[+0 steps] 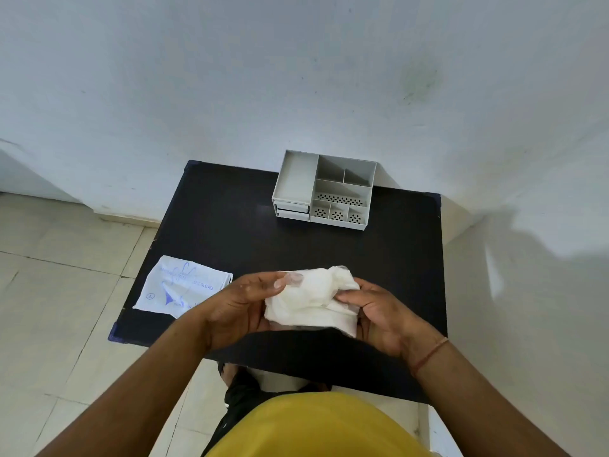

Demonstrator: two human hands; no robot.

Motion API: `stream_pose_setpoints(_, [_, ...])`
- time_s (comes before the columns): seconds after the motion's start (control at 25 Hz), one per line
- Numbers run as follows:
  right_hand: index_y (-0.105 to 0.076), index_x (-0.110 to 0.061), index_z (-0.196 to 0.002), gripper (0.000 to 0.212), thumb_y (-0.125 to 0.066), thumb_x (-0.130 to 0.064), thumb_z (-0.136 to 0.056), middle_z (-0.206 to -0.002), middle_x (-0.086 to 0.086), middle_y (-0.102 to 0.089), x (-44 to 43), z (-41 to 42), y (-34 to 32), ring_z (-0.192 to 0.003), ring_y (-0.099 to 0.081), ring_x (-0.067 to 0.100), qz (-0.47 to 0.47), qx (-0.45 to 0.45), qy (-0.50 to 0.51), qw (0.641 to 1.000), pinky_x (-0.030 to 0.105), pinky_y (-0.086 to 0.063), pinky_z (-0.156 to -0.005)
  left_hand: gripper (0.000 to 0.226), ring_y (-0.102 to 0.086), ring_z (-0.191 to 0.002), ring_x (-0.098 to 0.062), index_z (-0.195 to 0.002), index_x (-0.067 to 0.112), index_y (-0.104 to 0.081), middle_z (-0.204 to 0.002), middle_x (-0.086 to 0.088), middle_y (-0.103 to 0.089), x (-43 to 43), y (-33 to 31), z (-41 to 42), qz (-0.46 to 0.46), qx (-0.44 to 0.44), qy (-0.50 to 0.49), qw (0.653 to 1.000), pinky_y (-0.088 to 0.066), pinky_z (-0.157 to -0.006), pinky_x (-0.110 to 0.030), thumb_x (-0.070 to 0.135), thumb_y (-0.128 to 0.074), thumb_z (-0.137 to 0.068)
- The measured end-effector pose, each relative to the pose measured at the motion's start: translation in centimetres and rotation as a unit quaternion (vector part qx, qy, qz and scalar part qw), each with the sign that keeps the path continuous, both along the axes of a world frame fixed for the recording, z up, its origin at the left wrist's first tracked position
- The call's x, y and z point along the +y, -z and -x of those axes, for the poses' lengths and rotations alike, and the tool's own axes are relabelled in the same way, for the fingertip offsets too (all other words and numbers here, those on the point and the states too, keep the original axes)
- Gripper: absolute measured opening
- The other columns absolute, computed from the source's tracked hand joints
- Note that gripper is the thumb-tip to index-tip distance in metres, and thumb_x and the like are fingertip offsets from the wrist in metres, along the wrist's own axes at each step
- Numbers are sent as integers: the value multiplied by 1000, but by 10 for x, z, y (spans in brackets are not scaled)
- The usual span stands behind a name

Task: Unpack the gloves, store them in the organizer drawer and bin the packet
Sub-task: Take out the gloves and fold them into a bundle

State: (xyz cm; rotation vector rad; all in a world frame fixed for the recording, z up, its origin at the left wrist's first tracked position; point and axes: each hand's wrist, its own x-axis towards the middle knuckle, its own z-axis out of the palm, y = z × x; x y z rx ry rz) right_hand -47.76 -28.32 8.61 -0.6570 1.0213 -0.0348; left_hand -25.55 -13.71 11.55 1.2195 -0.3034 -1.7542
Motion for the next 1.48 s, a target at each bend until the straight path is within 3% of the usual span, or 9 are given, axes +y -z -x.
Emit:
stream_pose_setpoints(0.16, [-82,-20,-117,30,-63,-6,-99,-133,18,-75,-13,8,-12,-132,-64,44,24,-48,-1,999,66,-42,-117,83,-54,-142,-44,-152,16,-56,-156,-14,-54,0,-8,-19,80,-2,90,993,-51,-111,-59,4,-88,-76])
stream_pose_setpoints(0.36, [-73,-24,-133,38,-67,-12,-97,-135,15,-74,-17,10,-14,-129,-67,43,75,-72,-39,994,72,-45,-111,52,-67,-124,-38,-141,21,-69,-151,-9,-56,-11,-23,-4,45,-52,58,996,-66,-83,-52,21,-80,-91])
stream_pose_setpoints(0.64, [-66,-35,-136,57,-83,-34,-81,-130,7,-76,-11,4,-26,-120,-73,37,83,-71,-59,992,60,-61,-97,31,-75,-102,-37,-109,18,-84,-127,-11,-72,-16,-14,21,-58,-194,-83,976,-66,-65,-42,-1,-83,-85])
stream_pose_setpoints(0.76, [-65,-31,-134,62,-91,-24,-79,-124,3,-79,1,-9,-23,-112,-77,30,162,-41,-36,985,48,-67,-85,28,-79,-97,-36,-116,17,-82,-121,-15,-77,-14,-16,23,-32,-201,-38,978,-67,-65,-43,9,-82,-89])
stream_pose_setpoints(0.96, [-75,-19,-126,50,-88,-6,-80,-120,11,-81,-3,-14,-22,-108,-79,35,111,-53,40,992,55,-64,-91,45,-71,-118,-35,-129,16,-76,-138,-6,-69,1,-23,4,61,-51,-10,997,-65,-87,-47,42,-74,-92])
stream_pose_setpoints(1.08, [-75,-15,-128,47,-83,-2,-84,-124,13,-80,-7,-12,-21,-115,-76,38,76,-88,36,993,59,-61,-95,43,-60,-136,-44,-127,11,-75,-150,-13,-61,12,-21,-18,123,5,54,991,-62,-99,-49,-5,-78,-87])
stream_pose_setpoints(1.16, [-76,-15,-126,45,-82,-2,-84,-123,13,-80,-8,-13,-21,-114,-77,36,80,-81,33,993,54,-63,-93,51,-63,-134,-40,-118,14,-80,-145,-11,-67,7,-21,-22,106,-85,85,987,-62,-100,-46,-23,-71,-84])
stream_pose_setpoints(1.32, [-75,-15,-126,46,-84,-3,-83,-121,12,-81,-11,-11,-19,-112,-77,36,98,-60,36,993,55,-63,-94,48,-73,-122,-23,-107,24,-86,-128,1,-78,-6,-22,-13,86,-239,98,962,-61,-103,-42,-17,-77,-84])
stream_pose_setpoints(1.48, [-75,-14,-126,45,-83,-4,-84,-121,13,-81,-11,-6,-15,-111,-78,36,97,-58,34,993,53,-63,-93,65,-66,-133,-31,-131,15,-76,-147,-5,-67,-1,-17,-20,84,-142,156,974,-56,-108,-52,-29,-64,-85])
